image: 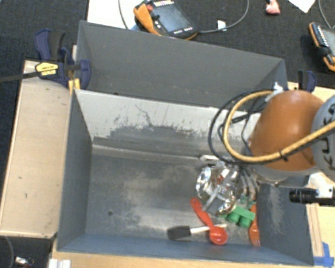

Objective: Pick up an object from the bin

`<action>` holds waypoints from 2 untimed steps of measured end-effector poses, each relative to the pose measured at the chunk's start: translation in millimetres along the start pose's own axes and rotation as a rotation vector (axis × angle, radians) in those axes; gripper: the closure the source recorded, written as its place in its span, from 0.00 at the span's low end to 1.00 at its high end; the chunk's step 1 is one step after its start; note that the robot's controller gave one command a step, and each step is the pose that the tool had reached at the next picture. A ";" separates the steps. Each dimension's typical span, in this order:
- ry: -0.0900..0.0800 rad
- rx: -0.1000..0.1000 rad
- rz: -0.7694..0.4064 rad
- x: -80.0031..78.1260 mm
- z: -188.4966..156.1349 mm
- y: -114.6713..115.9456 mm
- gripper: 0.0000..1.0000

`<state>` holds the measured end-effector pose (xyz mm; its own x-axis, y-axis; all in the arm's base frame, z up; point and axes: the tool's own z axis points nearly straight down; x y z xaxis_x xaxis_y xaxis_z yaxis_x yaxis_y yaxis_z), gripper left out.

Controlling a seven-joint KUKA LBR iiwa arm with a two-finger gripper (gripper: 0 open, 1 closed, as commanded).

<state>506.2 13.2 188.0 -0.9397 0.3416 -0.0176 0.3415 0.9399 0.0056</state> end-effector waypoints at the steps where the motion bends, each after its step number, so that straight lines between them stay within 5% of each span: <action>1: -0.009 -0.007 -0.013 3.3 -12.5 32.1 0.00; 2: -0.004 -0.001 0.102 -6.6 30.3 8.6 0.00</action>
Offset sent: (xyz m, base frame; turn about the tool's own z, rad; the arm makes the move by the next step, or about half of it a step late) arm 0.0092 0.0042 -0.0335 0.1116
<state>515.9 19.0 157.9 -0.8998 0.4357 -0.0212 0.4357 0.9001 0.0083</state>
